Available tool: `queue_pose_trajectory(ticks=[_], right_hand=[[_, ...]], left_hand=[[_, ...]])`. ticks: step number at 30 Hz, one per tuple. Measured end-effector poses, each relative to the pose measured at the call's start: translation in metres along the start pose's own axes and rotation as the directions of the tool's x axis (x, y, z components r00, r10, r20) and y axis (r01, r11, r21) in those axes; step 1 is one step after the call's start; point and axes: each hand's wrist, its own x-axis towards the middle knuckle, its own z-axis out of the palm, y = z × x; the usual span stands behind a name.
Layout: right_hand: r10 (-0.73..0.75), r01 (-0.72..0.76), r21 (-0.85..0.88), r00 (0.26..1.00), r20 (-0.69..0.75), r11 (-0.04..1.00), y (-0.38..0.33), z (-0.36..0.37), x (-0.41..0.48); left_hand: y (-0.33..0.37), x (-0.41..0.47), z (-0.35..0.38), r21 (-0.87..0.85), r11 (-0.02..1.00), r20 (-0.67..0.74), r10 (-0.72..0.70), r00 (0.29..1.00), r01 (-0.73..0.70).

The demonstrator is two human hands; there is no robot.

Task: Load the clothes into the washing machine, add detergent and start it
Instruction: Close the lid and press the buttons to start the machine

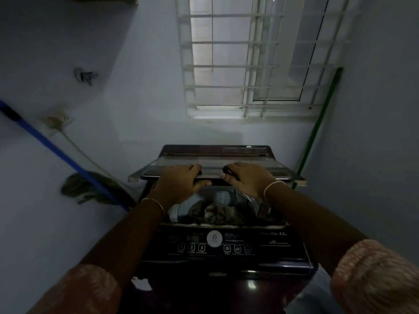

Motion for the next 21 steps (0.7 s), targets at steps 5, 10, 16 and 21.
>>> queue_pose_trajectory(ticks=[5, 10, 16, 21], right_hand=[[0.181, -0.221, 0.173, 0.958, 0.22, 0.96, -0.002, 0.019, 0.005], [0.244, -0.323, 0.192, 0.906, 0.345, 0.927, -0.008, 0.054, 0.004], [0.329, -0.39, 0.117, 0.875, 0.355, 0.913, -0.006, 0.087, -0.002], [0.318, -0.345, 0.037, 0.897, 0.308, 0.938, -0.014, 0.101, -0.011]], left_hand=[[0.011, -0.023, 0.014, 0.062, 0.997, 0.134, 0.03, 0.991, -0.039], [0.03, -0.053, 0.038, -0.048, 0.997, 0.338, -0.035, 0.94, 0.054], [0.037, -0.057, 0.052, -0.11, 0.97, 0.374, -0.161, 0.914, 0.216], [0.053, -0.062, 0.069, -0.113, 0.933, 0.382, -0.278, 0.881, 0.343]])
